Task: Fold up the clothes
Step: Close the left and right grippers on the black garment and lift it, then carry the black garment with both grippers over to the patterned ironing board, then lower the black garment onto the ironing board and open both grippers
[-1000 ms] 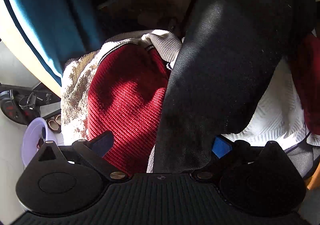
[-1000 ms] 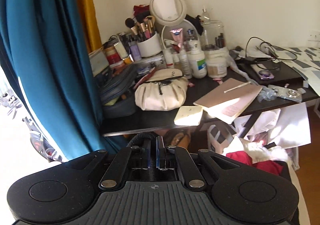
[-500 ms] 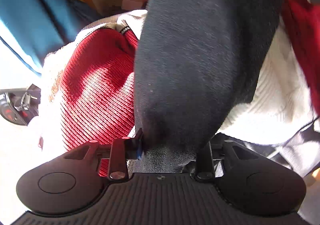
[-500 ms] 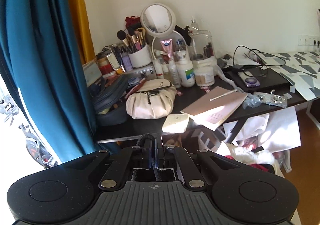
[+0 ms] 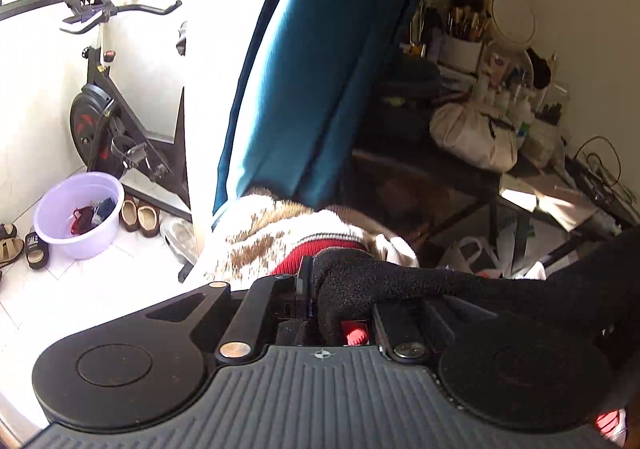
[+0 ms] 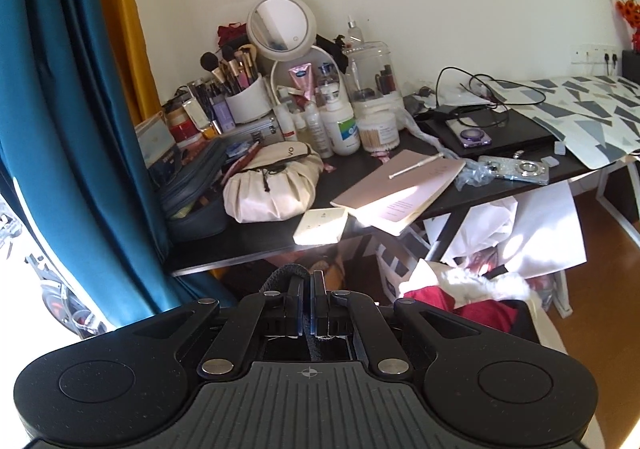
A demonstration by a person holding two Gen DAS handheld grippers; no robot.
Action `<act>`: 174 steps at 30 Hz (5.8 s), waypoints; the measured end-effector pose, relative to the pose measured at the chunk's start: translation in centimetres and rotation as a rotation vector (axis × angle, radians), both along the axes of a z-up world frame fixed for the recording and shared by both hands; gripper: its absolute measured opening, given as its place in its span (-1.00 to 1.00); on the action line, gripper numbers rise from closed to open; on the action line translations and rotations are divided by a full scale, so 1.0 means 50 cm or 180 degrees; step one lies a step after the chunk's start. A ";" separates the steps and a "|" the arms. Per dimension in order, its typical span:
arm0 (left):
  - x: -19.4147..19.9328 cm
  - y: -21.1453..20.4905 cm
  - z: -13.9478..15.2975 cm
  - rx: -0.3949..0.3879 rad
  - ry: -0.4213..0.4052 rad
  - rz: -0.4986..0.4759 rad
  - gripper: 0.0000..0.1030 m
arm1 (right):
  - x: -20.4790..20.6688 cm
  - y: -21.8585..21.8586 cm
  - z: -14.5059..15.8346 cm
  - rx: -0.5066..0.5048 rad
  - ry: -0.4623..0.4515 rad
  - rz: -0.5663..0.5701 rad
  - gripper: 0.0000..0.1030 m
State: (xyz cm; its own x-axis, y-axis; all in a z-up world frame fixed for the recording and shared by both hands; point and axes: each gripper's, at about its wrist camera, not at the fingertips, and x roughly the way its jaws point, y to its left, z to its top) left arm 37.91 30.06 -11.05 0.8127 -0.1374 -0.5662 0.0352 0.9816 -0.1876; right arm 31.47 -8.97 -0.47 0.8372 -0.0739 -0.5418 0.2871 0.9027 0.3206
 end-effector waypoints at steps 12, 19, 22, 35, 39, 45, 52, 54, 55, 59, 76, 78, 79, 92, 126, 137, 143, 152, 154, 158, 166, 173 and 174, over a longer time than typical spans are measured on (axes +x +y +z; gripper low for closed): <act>-0.030 -0.039 0.230 -0.0429 -0.1079 -0.0326 -0.87 | -0.032 0.000 -0.053 0.0119 0.0234 0.0033 -0.95; -0.037 -0.114 0.285 -0.0718 -0.1395 -0.0849 -0.87 | -0.086 -0.005 -0.067 0.0192 0.0260 -0.0002 -0.95; -0.041 -0.168 0.308 -0.0802 -0.1494 -0.1072 -0.87 | -0.121 -0.008 -0.054 0.0153 0.0176 0.0110 -0.95; -0.193 -0.621 0.404 -0.0998 -0.1799 -0.1529 -0.87 | -0.402 -0.273 0.012 0.0304 -0.0578 0.0156 -0.95; -0.274 -0.810 0.427 -0.1066 -0.1798 -0.1588 -0.87 | -0.532 -0.419 0.028 0.0322 -0.0728 0.0134 -0.95; -0.352 -1.036 0.431 -0.1390 -0.1542 -0.1951 -0.87 | -0.713 -0.617 0.053 0.0255 -0.0789 -0.0129 -0.95; -0.388 -1.242 0.400 -0.1612 -0.1324 -0.2337 -0.87 | -0.879 -0.797 0.063 0.0053 -0.0732 -0.0675 -0.95; -0.399 -1.297 0.388 -0.1644 -0.1332 -0.2447 -0.87 | -0.908 -0.840 0.063 0.0026 -0.0699 -0.0810 -0.95; -0.402 -1.326 0.382 -0.1666 -0.1314 -0.2490 -0.87 | -0.921 -0.862 0.063 -0.0004 -0.0683 -0.0873 -0.95; -0.403 -1.448 0.362 -0.1742 -0.1222 -0.2640 -0.87 | -0.951 -0.949 0.063 -0.0115 -0.0658 -0.1069 -0.95; -0.174 -2.024 0.370 -0.1811 -0.1529 -0.2856 -0.87 | -0.665 -1.526 0.000 0.0130 -0.0752 -0.1146 -0.95; -0.143 -2.080 0.378 -0.1822 -0.1547 -0.2799 -0.87 | -0.610 -1.598 0.003 0.0099 -0.0776 -0.1096 -0.95; -0.128 -2.107 0.381 -0.1821 -0.1543 -0.2776 -0.87 | -0.583 -1.634 0.004 0.0083 -0.0788 -0.1071 -0.95; -0.020 -2.420 0.397 -0.1476 -0.1704 -0.2132 -0.87 | -0.384 -2.045 -0.008 0.0315 -0.1120 -0.0700 -0.95; 0.394 -2.764 0.304 -0.0953 -0.0890 -0.1142 -0.86 | 0.171 -2.642 0.069 -0.0056 -0.1396 -0.0812 -0.94; 0.515 -2.831 0.005 -0.0054 0.0824 -0.0923 -0.84 | 0.261 -2.624 -0.261 -0.0300 0.0422 -0.0926 -0.94; 0.516 -2.854 -0.063 0.0244 0.1100 -0.1043 -0.84 | 0.220 -2.608 -0.309 -0.0338 0.0715 -0.0926 -0.94; 0.509 -2.850 -0.073 0.0426 0.1247 -0.1120 -0.54 | 0.184 -2.605 -0.301 -0.0282 0.0766 -0.1000 -0.87; 0.517 -2.843 -0.065 0.0388 0.1305 -0.1130 -0.26 | 0.186 -2.602 -0.291 -0.0293 0.0748 -0.1026 -0.60; 0.518 -2.816 -0.034 0.0311 0.1233 -0.1067 0.43 | 0.189 -2.593 -0.254 -0.0334 0.0603 -0.1047 -0.15; 0.517 -2.786 0.025 0.0313 0.1224 -0.1026 0.56 | 0.220 -2.581 -0.187 -0.0229 0.0362 -0.1000 0.30; 0.517 -2.753 0.030 0.0224 0.1212 -0.1119 0.66 | 0.265 -2.546 -0.203 -0.0237 0.0505 -0.0779 0.34; 0.515 -2.744 0.028 0.0190 0.1211 -0.1130 0.66 | 0.267 -2.540 -0.210 -0.0245 0.0537 -0.0734 0.34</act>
State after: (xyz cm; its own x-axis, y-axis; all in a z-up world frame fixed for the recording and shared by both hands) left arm 63.64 -107.15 -9.63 0.4574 -0.3254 -0.8276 0.3079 0.9310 -0.1958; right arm 44.84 -135.96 -10.94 0.6922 -0.2979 -0.6573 0.5308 0.8273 0.1841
